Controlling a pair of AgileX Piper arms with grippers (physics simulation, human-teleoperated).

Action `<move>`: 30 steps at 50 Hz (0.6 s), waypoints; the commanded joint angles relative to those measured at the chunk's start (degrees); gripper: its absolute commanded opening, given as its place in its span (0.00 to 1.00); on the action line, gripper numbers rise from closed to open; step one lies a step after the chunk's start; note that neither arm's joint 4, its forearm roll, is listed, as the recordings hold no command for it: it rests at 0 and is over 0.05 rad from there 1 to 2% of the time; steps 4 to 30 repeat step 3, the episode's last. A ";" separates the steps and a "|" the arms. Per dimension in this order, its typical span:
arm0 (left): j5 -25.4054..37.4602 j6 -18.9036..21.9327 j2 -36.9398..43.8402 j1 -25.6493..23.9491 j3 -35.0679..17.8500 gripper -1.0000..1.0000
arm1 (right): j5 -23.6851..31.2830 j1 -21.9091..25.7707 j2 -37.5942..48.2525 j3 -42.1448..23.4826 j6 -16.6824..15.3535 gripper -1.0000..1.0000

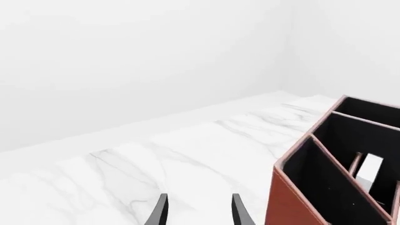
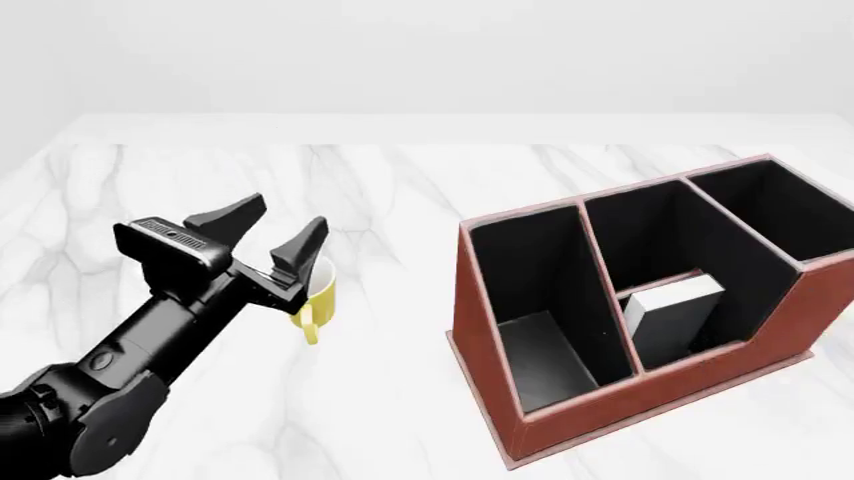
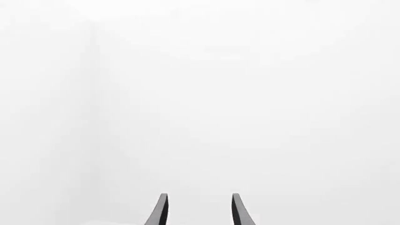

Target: Pick up the book and place it in the back compartment of the caddy.

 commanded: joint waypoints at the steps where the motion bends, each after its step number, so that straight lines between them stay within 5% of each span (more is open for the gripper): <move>1: -2.38 -0.72 2.24 -0.34 1.01 1.00 | 9.74 -3.60 0.32 -21.25 1.11 1.00; 30: -3.02 -0.70 2.84 -0.39 1.22 1.00 | 9.99 -4.02 -0.83 -20.31 1.26 1.00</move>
